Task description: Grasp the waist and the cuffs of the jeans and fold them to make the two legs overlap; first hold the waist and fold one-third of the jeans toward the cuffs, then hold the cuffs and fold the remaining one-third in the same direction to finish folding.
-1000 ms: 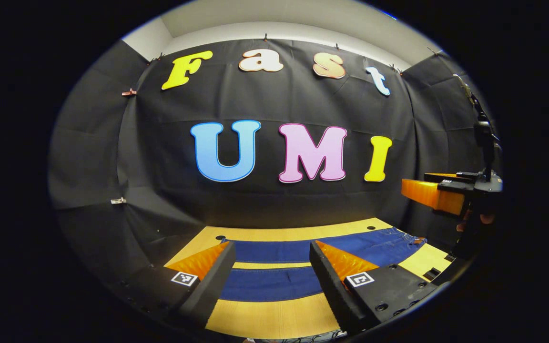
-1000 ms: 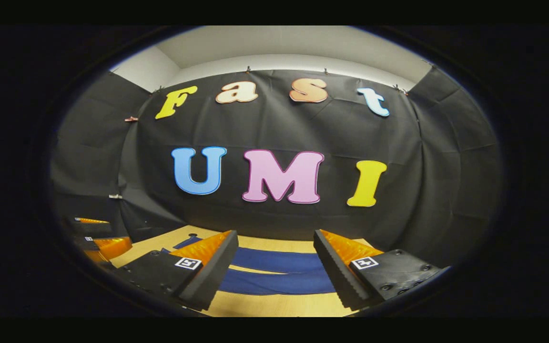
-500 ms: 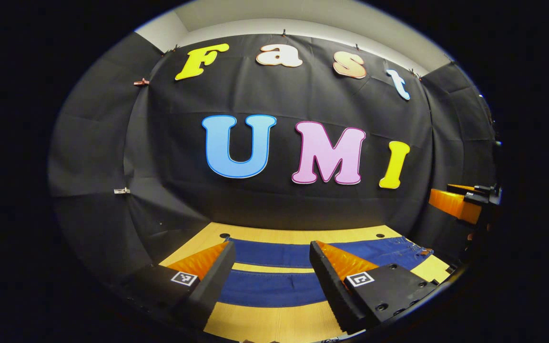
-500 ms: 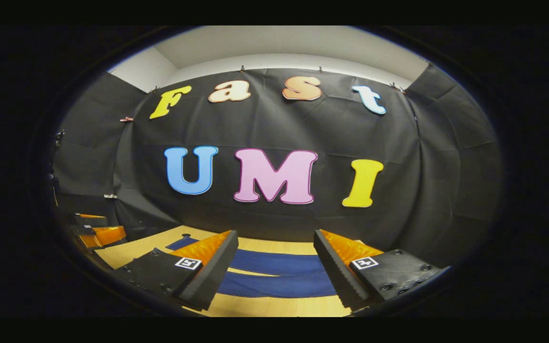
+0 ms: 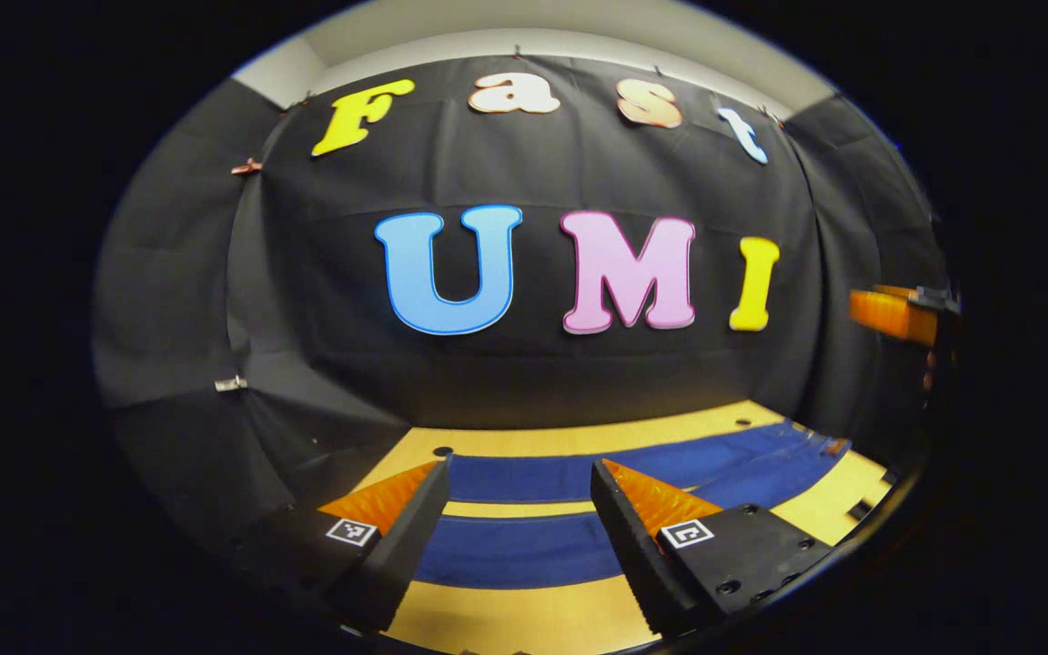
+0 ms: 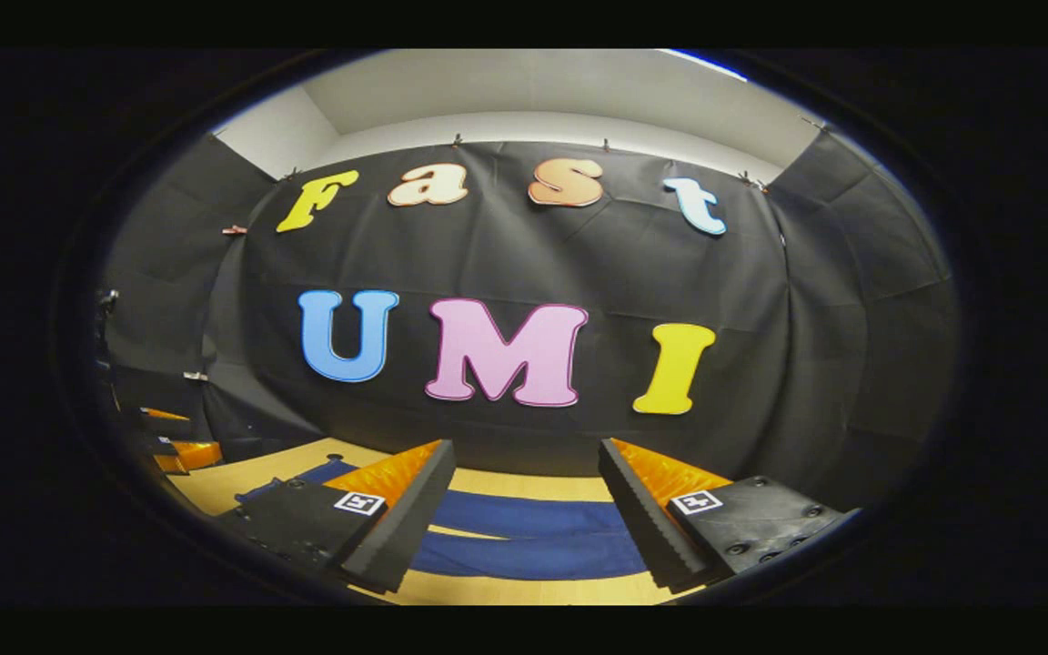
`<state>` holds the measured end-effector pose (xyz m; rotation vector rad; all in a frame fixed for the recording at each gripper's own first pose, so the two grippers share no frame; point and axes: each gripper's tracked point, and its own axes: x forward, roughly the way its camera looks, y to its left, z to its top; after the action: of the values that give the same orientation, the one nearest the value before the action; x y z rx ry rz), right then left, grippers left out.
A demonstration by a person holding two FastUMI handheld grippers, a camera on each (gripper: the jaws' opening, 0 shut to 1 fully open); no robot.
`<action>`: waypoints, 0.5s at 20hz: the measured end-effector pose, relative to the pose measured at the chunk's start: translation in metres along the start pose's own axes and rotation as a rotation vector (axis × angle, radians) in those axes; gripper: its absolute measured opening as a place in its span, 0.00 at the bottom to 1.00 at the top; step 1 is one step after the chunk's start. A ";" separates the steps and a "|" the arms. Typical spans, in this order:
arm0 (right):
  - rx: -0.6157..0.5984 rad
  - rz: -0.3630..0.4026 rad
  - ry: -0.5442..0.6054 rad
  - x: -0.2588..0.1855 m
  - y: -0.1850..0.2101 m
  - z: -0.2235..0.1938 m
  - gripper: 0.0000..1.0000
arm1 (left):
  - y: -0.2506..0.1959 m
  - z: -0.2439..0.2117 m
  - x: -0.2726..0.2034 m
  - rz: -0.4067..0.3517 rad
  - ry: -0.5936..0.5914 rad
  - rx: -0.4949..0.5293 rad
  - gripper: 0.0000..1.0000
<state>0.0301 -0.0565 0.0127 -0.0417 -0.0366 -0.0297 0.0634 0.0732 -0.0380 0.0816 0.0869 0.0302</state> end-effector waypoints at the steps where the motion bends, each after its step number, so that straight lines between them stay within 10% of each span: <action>1: -0.004 -0.008 0.006 -0.002 -0.004 0.000 0.95 | 0.010 -0.010 0.005 -0.021 0.024 0.034 0.98; 10: -0.067 -0.048 0.064 -0.026 -0.011 -0.018 0.95 | 0.123 -0.161 0.041 -0.188 0.360 0.549 0.98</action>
<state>0.0041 -0.0678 -0.0060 -0.1069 0.0277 -0.0798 0.0870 0.2099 -0.1910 0.6167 0.4615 -0.1693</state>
